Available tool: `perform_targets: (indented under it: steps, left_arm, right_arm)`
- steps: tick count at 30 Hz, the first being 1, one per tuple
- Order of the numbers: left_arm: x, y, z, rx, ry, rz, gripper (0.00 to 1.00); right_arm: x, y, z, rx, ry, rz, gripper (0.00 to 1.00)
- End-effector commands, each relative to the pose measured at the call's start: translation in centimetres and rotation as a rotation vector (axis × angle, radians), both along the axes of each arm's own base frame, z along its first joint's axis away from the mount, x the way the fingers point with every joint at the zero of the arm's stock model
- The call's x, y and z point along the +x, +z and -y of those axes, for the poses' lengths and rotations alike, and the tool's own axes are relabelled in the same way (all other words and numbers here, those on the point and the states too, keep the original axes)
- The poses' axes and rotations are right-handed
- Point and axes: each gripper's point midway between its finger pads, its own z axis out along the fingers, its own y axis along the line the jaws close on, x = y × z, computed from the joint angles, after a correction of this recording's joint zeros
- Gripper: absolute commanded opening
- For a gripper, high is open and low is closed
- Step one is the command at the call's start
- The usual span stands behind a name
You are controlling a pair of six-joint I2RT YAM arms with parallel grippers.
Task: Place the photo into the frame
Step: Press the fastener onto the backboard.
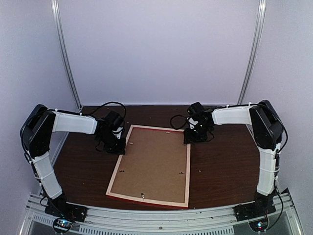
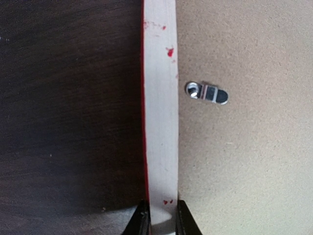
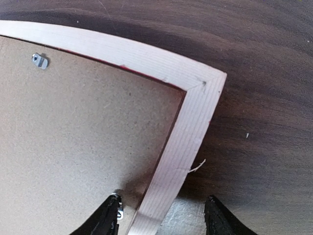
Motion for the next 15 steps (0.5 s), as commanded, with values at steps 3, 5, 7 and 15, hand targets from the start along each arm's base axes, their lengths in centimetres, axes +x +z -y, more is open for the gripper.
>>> perform_targets:
  steps: [3, 5, 7, 15]
  left_arm:
    - [-1.8, -0.4, 0.3, -0.003, -0.025, -0.048, 0.17]
    - [-1.8, -0.4, 0.3, -0.003, -0.027, -0.048, 0.17]
    - [-1.7, -0.4, 0.3, -0.003, -0.027, -0.046, 0.17]
    - [-1.6, -0.3, 0.5, -0.008, -0.033, -0.046, 0.17]
  right_arm:
    - [-0.6, 0.9, -1.3, 0.05, 0.024, -0.004, 0.6]
    - [-0.6, 0.8, -1.6, 0.057, 0.028, -0.004, 0.6]
    - [-0.7, 0.5, -1.6, 0.051, 0.027, -0.011, 0.59]
    - [-0.7, -0.5, -1.1, 0.012, 0.022, -0.027, 0.51]
